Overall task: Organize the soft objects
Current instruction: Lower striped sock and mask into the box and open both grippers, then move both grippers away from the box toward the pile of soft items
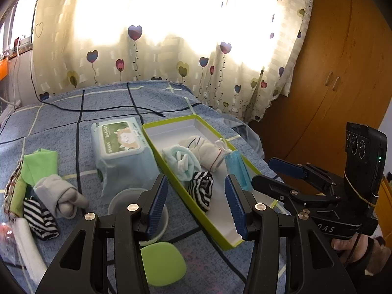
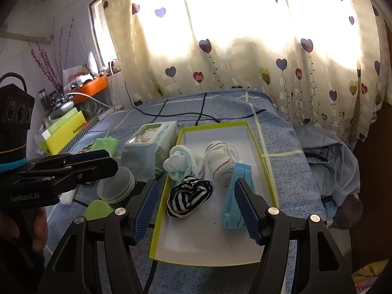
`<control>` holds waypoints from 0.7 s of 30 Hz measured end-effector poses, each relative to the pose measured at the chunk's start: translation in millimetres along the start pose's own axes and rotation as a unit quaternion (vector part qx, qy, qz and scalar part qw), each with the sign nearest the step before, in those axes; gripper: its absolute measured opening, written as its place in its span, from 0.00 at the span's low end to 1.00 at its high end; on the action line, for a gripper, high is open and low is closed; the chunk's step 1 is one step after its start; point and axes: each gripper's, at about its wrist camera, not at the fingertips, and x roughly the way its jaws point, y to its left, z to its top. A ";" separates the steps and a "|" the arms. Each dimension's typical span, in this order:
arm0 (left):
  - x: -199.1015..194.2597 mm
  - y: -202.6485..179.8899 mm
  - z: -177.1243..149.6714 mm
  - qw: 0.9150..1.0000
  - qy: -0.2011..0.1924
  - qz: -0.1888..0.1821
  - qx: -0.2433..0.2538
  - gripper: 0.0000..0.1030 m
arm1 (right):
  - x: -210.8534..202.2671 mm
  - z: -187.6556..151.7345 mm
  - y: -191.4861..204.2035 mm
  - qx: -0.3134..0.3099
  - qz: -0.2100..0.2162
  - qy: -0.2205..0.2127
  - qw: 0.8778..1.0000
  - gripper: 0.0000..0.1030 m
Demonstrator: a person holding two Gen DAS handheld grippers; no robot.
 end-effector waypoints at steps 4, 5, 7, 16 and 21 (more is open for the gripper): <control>-8.0 10.0 -3.6 1.000 -0.006 -0.001 -0.008 0.48 | 0.5 2.4 5.8 0.002 -0.005 0.004 1.000 0.62; -9.4 12.0 -4.0 1.000 -0.007 -0.001 -0.009 0.48 | 0.7 3.3 7.3 0.002 -0.006 0.004 1.000 0.62; -12.4 16.3 -5.0 1.000 -0.009 0.000 -0.012 0.48 | 1.1 4.1 8.6 0.002 -0.005 0.005 1.000 0.62; -21.8 36.4 -10.2 0.999 -0.017 0.014 -0.029 0.48 | 4.4 10.7 25.6 -0.012 -0.001 0.006 1.000 0.62; -26.5 47.4 -15.3 0.999 -0.019 0.023 -0.039 0.48 | 10.0 15.2 35.7 -0.022 0.006 0.010 1.000 0.62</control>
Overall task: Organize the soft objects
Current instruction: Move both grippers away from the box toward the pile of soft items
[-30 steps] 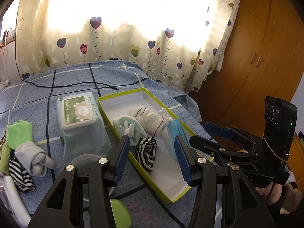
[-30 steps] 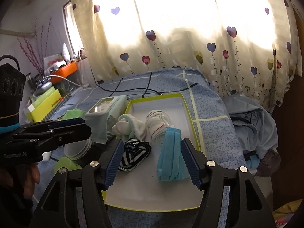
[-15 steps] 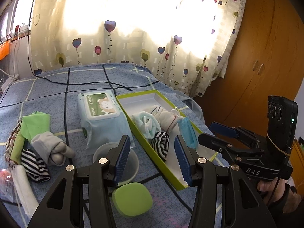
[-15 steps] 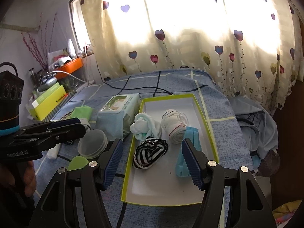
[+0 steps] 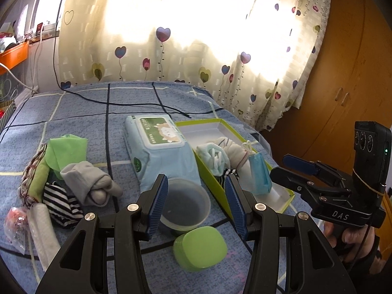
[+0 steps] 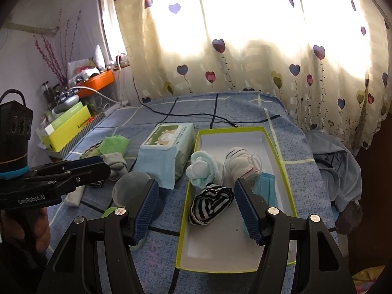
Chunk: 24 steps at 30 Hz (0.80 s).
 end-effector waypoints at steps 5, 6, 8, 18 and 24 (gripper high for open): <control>-5.5 12.6 -3.6 1.000 -0.004 0.008 -0.009 0.48 | 6.0 4.5 13.4 -0.012 0.010 0.003 1.000 0.62; -6.6 14.5 -4.3 1.000 -0.005 0.010 -0.011 0.48 | 7.3 4.9 15.3 -0.014 0.011 0.004 1.000 0.62; -9.3 20.9 -6.0 1.000 -0.006 0.014 -0.017 0.48 | 10.4 6.0 21.9 -0.019 0.016 0.006 1.000 0.62; -27.2 60.2 -12.0 0.998 -0.018 0.040 -0.051 0.48 | 23.1 14.9 57.2 -0.052 0.047 0.011 0.998 0.62; -39.0 80.5 -15.9 0.996 -0.025 0.058 -0.064 0.48 | 33.9 19.6 78.0 -0.071 0.068 0.018 0.995 0.62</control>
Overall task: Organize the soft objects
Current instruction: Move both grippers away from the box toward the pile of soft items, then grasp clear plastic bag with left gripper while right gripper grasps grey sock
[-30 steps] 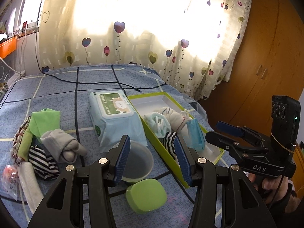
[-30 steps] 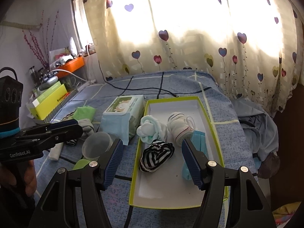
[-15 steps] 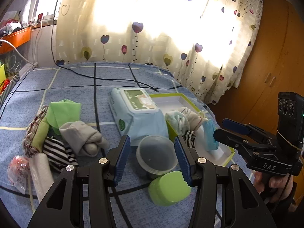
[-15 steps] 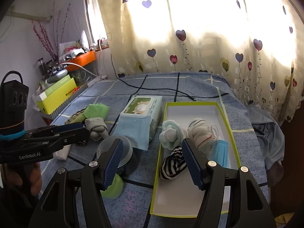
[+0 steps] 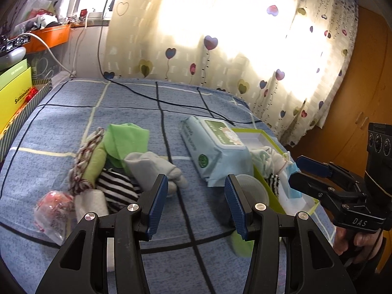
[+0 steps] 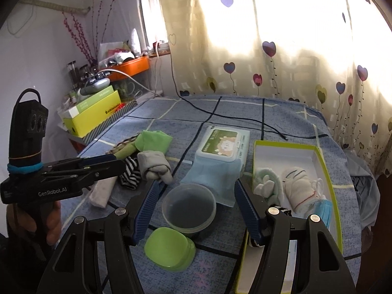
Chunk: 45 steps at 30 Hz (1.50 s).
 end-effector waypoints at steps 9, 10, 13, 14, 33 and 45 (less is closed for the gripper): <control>-9.7 38.7 -3.9 0.999 -0.009 0.030 -0.027 0.48 | 22.6 10.4 26.3 -0.026 0.022 0.015 0.999 0.62; -10.8 44.9 -4.9 0.999 -0.009 0.035 -0.031 0.48 | 25.1 11.1 29.1 -0.029 0.024 0.017 0.999 0.62; -14.0 59.2 -6.8 0.998 -0.012 0.047 -0.038 0.48 | 34.5 14.3 37.2 -0.038 0.028 0.025 0.999 0.62; -15.4 64.7 -7.5 0.998 -0.013 0.053 -0.040 0.48 | 37.4 15.9 38.5 -0.040 0.029 0.028 0.998 0.62; -18.6 140.7 -27.1 0.988 0.010 0.141 -0.066 0.48 | 94.7 31.9 74.9 -0.091 0.043 0.093 0.991 0.62; -0.5 156.8 -36.8 0.986 0.044 0.143 -0.079 0.48 | 144.5 41.7 92.6 -0.137 0.037 0.165 0.976 0.62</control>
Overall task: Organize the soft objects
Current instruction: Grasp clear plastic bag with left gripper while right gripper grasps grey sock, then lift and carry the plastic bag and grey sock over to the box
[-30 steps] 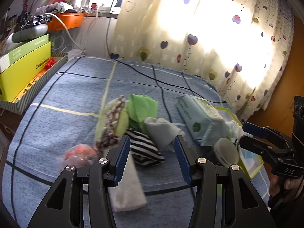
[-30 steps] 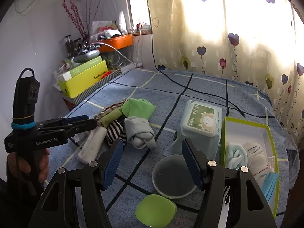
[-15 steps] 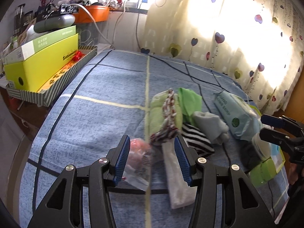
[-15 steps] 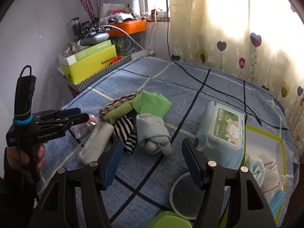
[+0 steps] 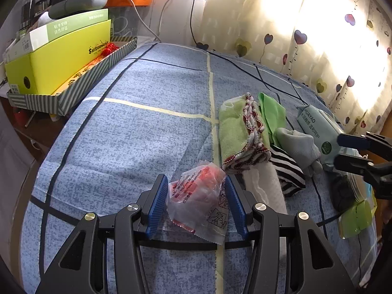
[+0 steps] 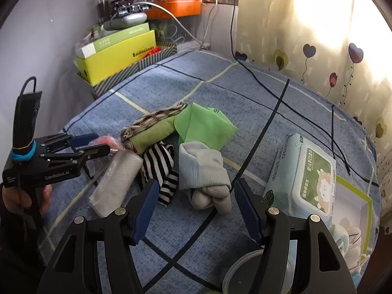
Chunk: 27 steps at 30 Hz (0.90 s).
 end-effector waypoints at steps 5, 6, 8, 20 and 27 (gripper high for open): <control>5.0 2.5 -2.1 1.000 0.008 -0.014 -0.009 0.48 | 29.9 9.4 -4.1 -0.008 0.001 0.047 0.999 0.62; 4.7 3.0 -2.4 1.000 0.006 -0.015 -0.010 0.48 | 35.7 10.8 -6.2 -0.006 -0.001 0.058 0.998 0.62; 4.2 3.7 -3.3 1.000 0.004 -0.017 -0.010 0.48 | 43.1 12.5 -7.4 -0.008 -0.003 0.070 0.998 0.62; 4.0 -0.3 -6.3 1.000 0.004 -0.026 0.000 0.32 | 44.0 10.3 -2.5 -0.031 -0.013 0.059 0.998 0.30; -0.3 0.4 -4.6 1.000 -0.003 -0.024 -0.004 0.30 | 25.8 8.0 -3.2 -0.017 -0.005 0.026 0.999 0.29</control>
